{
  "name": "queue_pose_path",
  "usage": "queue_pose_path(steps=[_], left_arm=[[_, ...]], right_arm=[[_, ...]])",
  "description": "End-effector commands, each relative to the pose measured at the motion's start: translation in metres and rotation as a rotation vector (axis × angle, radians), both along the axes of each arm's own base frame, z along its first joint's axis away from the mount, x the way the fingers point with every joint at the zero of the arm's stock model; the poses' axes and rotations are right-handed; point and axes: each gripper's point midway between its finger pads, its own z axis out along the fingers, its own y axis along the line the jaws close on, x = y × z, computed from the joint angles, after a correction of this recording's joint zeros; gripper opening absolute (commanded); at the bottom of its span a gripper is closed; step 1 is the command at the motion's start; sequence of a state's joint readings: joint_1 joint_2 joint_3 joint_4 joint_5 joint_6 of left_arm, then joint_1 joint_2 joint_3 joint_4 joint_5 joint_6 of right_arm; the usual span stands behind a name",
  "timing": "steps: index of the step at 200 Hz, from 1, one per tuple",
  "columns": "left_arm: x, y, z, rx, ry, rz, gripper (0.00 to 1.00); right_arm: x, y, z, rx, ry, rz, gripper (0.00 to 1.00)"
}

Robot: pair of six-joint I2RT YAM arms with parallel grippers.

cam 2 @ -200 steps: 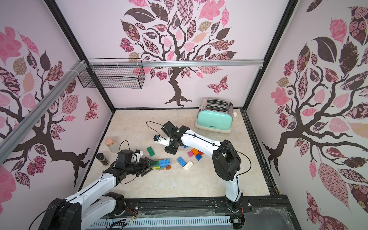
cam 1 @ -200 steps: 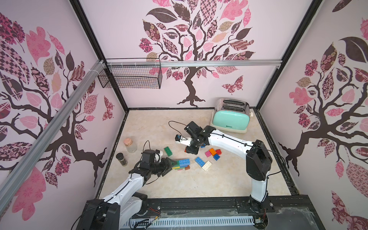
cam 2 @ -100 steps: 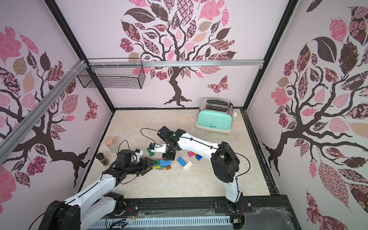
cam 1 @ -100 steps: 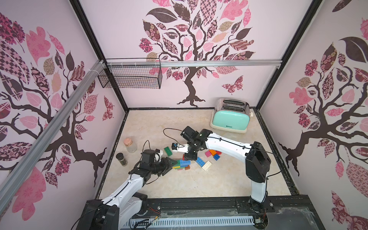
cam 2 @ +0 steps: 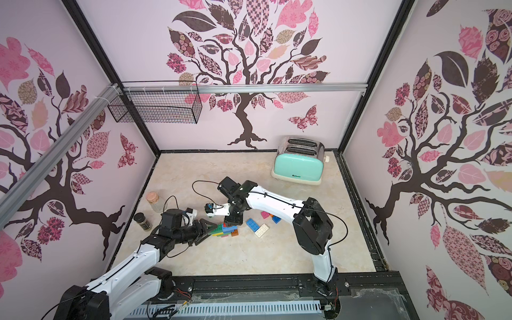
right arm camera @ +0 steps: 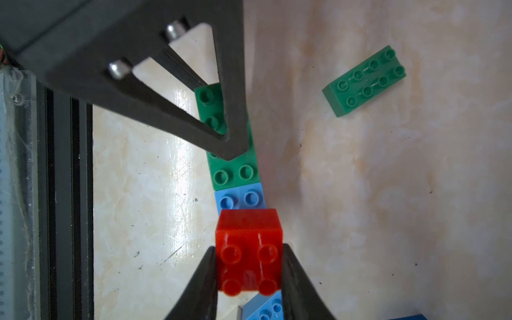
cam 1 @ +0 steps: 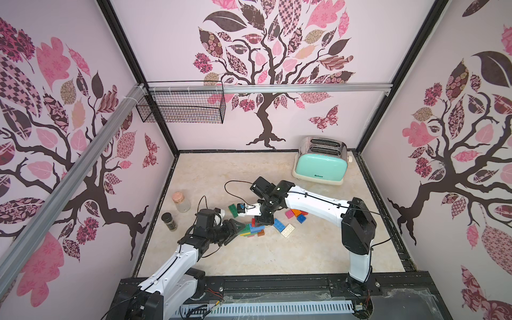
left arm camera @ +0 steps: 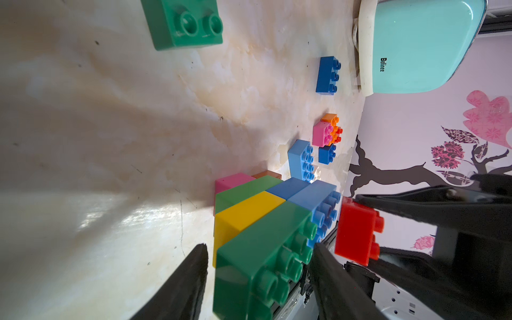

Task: Assemble a heart with lego
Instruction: Assemble the lego brick with the lego brick.

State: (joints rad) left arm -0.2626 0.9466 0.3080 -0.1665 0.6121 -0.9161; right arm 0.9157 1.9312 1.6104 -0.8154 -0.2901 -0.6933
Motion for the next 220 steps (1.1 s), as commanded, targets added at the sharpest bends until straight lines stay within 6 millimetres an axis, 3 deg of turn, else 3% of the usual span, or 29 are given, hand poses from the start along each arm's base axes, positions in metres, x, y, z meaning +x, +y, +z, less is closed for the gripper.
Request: queue_pose_path(steps=[1, 167, 220], left_arm=[[-0.003, 0.001, -0.004, 0.008, 0.002, -0.003, 0.62], [-0.005, 0.007, -0.016, 0.063, 0.039, 0.008, 0.59], [-0.006, 0.008, -0.019, 0.07, 0.045, 0.006, 0.59]], right_arm=[[-0.007, 0.003, -0.001, -0.011, 0.022, 0.049, 0.31], [-0.008, 0.016, -0.009, -0.041, -0.084, 0.18, 0.32], [-0.003, 0.006, -0.02, -0.115, -0.104, 0.179, 0.32]])
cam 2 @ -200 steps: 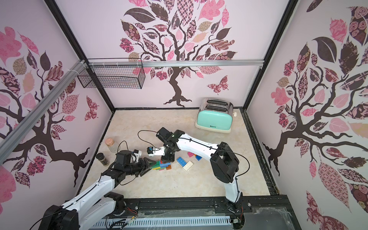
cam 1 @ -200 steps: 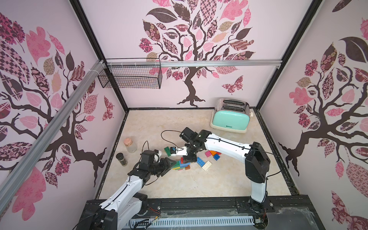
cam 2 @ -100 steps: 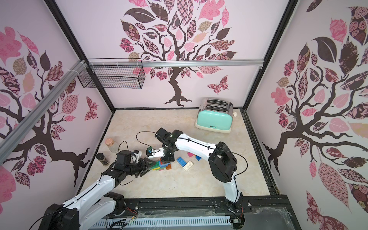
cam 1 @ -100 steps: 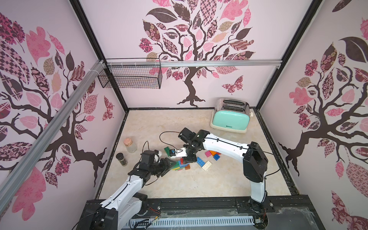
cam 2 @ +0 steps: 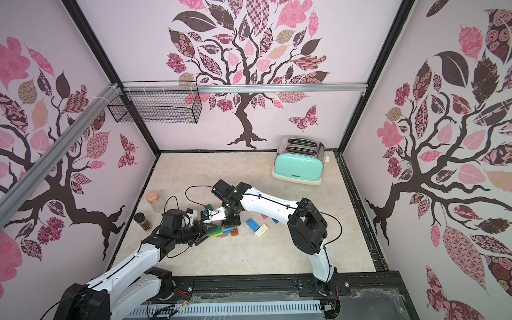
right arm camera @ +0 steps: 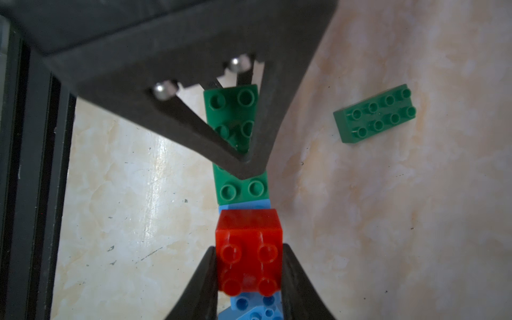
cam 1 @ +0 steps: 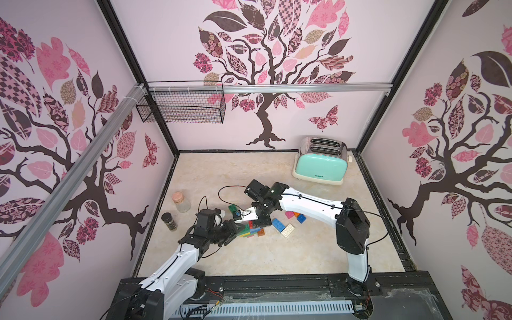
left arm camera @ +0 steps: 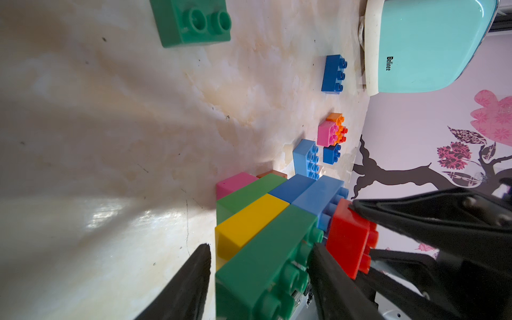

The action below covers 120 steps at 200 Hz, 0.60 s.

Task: Assemble a heart with lego
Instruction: Assemble the lego brick with the lego brick.

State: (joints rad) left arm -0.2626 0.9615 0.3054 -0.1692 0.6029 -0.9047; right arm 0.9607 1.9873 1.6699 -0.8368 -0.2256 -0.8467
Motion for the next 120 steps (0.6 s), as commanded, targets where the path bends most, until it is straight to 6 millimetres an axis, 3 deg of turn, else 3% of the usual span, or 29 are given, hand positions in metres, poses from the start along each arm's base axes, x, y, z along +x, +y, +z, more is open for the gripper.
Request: queue_pose_path(steps=[1, 52, 120], left_arm=[[-0.005, 0.006, -0.013, 0.054, 0.036, 0.007, 0.59], [-0.005, 0.007, -0.014, 0.058, 0.04, 0.007, 0.59], [-0.004, 0.007, -0.015, 0.068, 0.048, 0.006, 0.59]], right_arm=[[-0.001, -0.007, -0.012, -0.068, -0.006, 0.012, 0.32], [-0.017, -0.009, -0.032, -0.117, 0.028, 0.042, 0.33], [-0.02, 0.002, -0.03, -0.089, -0.001, 0.054, 0.32]])
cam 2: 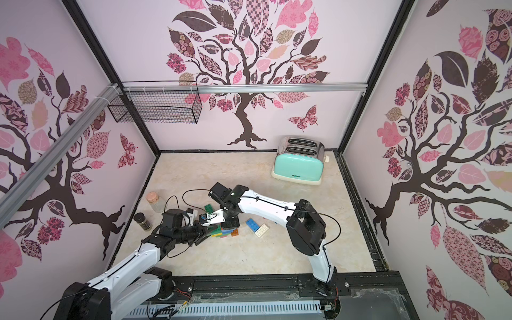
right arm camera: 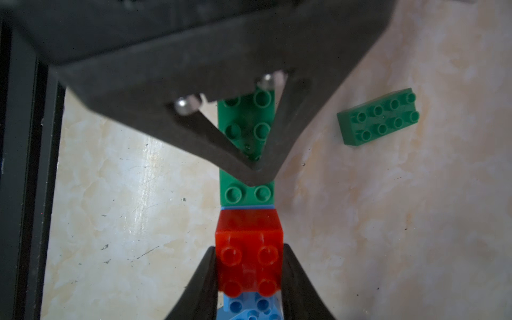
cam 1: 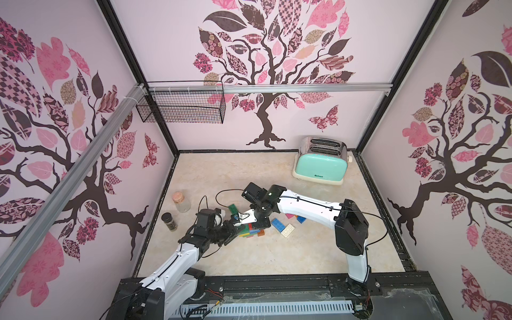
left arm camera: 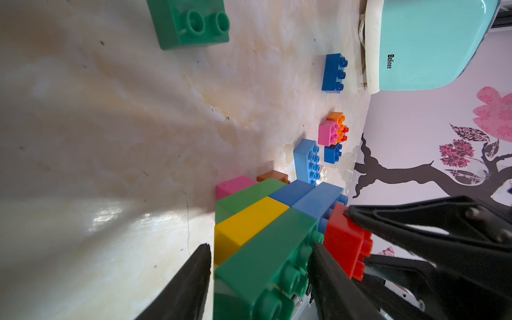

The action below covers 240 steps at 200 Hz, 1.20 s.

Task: Assemble a heart with lego
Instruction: Assemble the lego brick with the lego brick.

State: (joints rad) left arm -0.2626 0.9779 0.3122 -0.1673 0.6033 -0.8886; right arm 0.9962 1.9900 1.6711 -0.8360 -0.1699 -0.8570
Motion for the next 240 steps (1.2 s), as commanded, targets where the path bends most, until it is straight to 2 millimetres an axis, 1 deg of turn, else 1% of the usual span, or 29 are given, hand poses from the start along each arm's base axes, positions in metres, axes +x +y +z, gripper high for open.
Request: queue_pose_path(steps=[1, 31, 67, 72, 102, 125, 160, 174, 216, 240], left_arm=[[-0.005, 0.007, -0.014, 0.06, 0.051, 0.016, 0.59], [-0.005, 0.009, -0.014, 0.063, 0.051, 0.028, 0.59], [-0.005, 0.014, -0.013, 0.074, 0.041, 0.065, 0.59], [-0.005, 0.015, -0.012, 0.073, 0.037, 0.073, 0.59], [-0.005, 0.021, -0.009, 0.066, 0.028, 0.11, 0.59], [-0.003, 0.023, -0.008, 0.058, 0.027, 0.125, 0.59], [-0.001, 0.026, -0.007, 0.049, 0.028, 0.143, 0.59], [0.0, 0.028, -0.005, 0.033, 0.025, 0.157, 0.6], [0.006, 0.029, 0.005, -0.065, 0.001, 0.199, 0.61], [0.008, 0.031, 0.011, -0.099, -0.011, 0.219, 0.61]], right_arm=[[-0.015, -0.002, -0.028, -0.061, 0.046, 0.024, 0.32], [-0.014, -0.005, -0.036, -0.102, 0.044, 0.001, 0.32], [-0.02, -0.008, -0.059, -0.167, 0.065, -0.029, 0.32], [-0.021, -0.009, -0.065, -0.183, 0.07, -0.033, 0.32], [-0.025, -0.017, -0.083, -0.251, 0.079, -0.047, 0.31], [-0.029, -0.02, -0.092, -0.296, 0.078, -0.053, 0.31], [-0.026, -0.018, -0.087, -0.291, 0.059, -0.063, 0.31], [-0.024, -0.015, -0.081, -0.272, 0.047, -0.064, 0.3], [-0.018, 0.002, -0.053, -0.169, 0.035, -0.091, 0.31], [-0.013, 0.007, -0.047, -0.151, 0.051, -0.139, 0.31]])
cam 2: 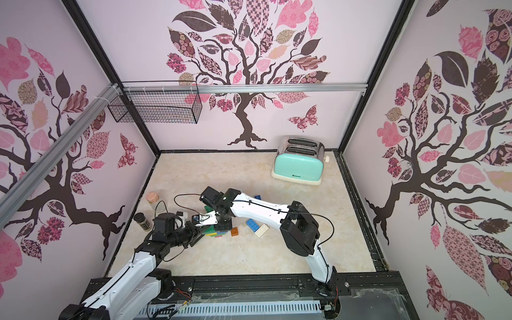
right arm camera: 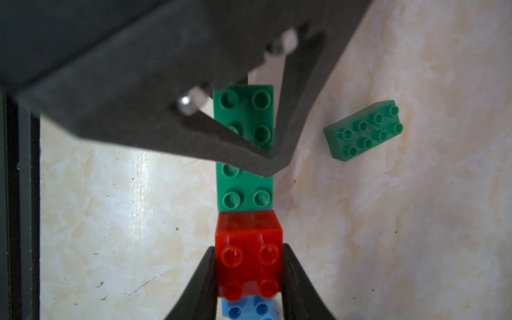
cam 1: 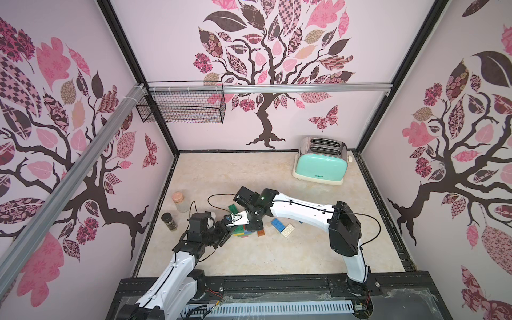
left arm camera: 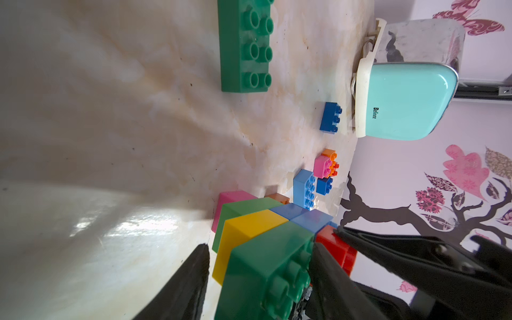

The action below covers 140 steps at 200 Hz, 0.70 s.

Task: Assemble a heart with lego
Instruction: Assemble the lego brick with the lego brick.

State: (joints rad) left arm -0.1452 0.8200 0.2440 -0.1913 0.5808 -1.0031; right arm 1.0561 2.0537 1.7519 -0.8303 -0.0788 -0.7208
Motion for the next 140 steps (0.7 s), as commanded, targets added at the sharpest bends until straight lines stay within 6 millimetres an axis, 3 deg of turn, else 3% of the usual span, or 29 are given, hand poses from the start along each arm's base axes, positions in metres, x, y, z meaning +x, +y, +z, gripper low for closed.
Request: queue_pose_path(steps=[1, 60, 140], left_arm=[[0.003, 0.0, 0.007, -0.048, -0.025, 0.019, 0.61], [0.001, 0.005, 0.011, -0.033, -0.021, 0.03, 0.61], [0.0, 0.011, 0.012, 0.008, -0.014, 0.043, 0.61]], right_arm=[[-0.012, -0.017, -0.044, -0.13, 0.095, -0.046, 0.31], [-0.008, -0.006, -0.041, -0.097, 0.111, -0.11, 0.35], [-0.004, 0.004, -0.017, -0.014, 0.08, -0.094, 0.55]])
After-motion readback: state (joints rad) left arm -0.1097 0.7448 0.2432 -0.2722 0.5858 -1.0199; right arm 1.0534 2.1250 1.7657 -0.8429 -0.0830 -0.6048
